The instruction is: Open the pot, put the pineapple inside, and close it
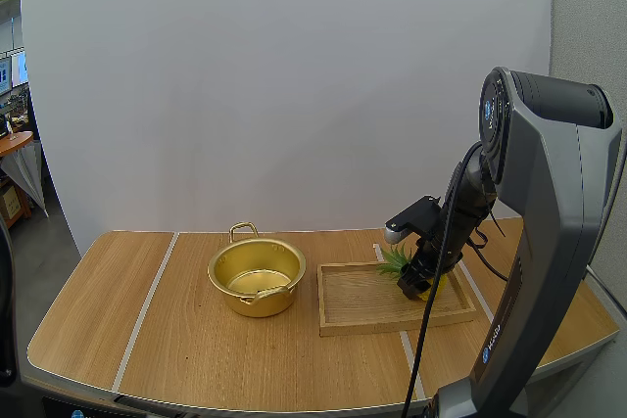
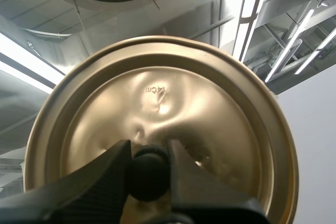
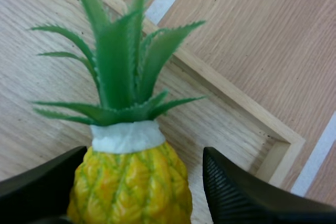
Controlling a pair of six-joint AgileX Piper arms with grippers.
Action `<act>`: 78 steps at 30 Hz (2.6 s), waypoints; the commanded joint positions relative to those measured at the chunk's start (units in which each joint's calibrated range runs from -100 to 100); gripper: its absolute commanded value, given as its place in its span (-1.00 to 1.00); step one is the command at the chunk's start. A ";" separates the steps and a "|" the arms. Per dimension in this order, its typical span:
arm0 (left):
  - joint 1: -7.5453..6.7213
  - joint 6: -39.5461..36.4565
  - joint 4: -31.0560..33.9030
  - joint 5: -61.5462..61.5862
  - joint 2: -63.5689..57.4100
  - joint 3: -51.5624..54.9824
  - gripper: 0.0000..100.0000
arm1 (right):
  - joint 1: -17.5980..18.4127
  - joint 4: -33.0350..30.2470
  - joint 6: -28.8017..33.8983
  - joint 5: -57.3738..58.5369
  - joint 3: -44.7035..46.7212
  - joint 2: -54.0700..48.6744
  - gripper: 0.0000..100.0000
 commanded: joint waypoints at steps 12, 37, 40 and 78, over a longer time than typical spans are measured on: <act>-0.22 -0.51 -0.06 -2.07 -0.14 -0.36 -1.00 | -0.01 1.61 0.94 2.55 -0.23 0.46 -1.00; -0.22 -0.51 -0.06 -2.07 -0.14 -0.36 -1.00 | -0.01 5.36 10.28 16.36 -0.23 -40.98 -1.00; -0.22 -0.51 -0.06 -2.07 -0.14 -0.36 -1.00 | -0.01 5.36 11.95 17.09 -0.23 -45.99 -1.00; -0.22 -0.51 -0.06 -2.07 -0.14 -0.36 -1.00 | -0.01 21.01 12.07 41.63 -0.23 -57.43 -1.00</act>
